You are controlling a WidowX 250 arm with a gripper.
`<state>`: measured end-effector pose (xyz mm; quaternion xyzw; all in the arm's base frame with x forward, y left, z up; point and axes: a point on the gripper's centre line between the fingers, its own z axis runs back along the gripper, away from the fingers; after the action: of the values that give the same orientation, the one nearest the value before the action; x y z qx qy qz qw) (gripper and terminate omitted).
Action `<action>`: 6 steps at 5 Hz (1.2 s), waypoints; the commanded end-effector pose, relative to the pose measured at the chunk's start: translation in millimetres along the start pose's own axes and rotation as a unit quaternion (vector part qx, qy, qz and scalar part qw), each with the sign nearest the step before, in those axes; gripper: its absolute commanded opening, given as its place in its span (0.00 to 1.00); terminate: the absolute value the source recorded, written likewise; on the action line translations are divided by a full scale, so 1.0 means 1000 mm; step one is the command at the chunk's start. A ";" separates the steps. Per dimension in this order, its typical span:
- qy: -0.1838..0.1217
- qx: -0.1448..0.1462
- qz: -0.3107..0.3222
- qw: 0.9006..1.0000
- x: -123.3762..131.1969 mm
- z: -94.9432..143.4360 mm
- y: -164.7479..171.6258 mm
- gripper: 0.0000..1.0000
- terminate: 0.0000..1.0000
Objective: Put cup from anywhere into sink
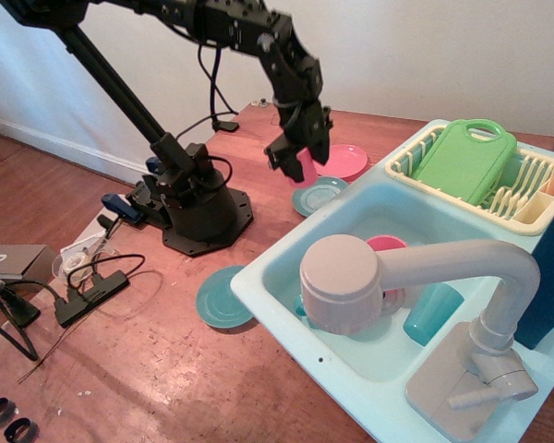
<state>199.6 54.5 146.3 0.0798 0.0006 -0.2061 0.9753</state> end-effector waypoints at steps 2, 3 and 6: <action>-0.059 0.050 -0.097 0.992 0.104 0.075 0.010 0.00 0.00; -0.088 0.042 -0.121 0.988 0.152 0.067 -0.001 0.00 0.00; -0.101 -0.024 -0.116 0.988 0.144 0.021 -0.033 1.00 0.00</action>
<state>309.3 -41.4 151.6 0.0368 -0.0549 -0.3359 0.9396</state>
